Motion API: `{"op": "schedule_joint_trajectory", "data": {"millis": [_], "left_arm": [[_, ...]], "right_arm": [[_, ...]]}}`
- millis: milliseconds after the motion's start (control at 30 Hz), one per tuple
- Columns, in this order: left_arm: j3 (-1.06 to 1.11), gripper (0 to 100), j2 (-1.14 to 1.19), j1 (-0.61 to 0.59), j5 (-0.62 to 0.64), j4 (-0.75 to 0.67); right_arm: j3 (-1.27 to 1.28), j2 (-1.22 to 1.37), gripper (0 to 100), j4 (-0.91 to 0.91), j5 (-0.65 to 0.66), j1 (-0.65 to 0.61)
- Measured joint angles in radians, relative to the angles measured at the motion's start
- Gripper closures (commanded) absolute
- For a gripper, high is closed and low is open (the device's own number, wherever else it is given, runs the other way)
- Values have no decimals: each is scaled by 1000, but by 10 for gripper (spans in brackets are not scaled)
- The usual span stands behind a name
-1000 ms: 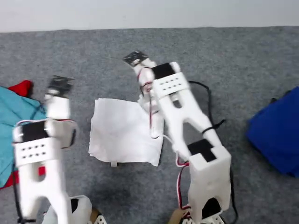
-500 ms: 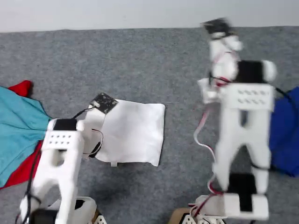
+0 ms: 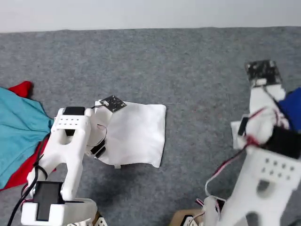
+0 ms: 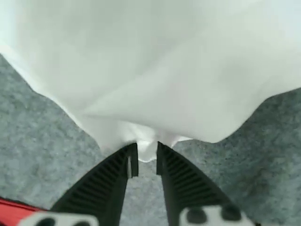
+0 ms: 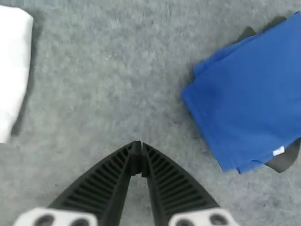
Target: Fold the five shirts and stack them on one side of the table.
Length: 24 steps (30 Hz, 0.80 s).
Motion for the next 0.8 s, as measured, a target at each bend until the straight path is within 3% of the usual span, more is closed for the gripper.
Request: {"op": "schedule_joint_trajectory", "data": {"millis": [433, 800], "left_arm": [[-126, 913, 0, 31, -8, 164], [0, 912, 0, 58, -8, 26]], "right_arm": [[155, -196, 989, -41, 37, 8], [155, -196, 989, -41, 37, 8]]}}
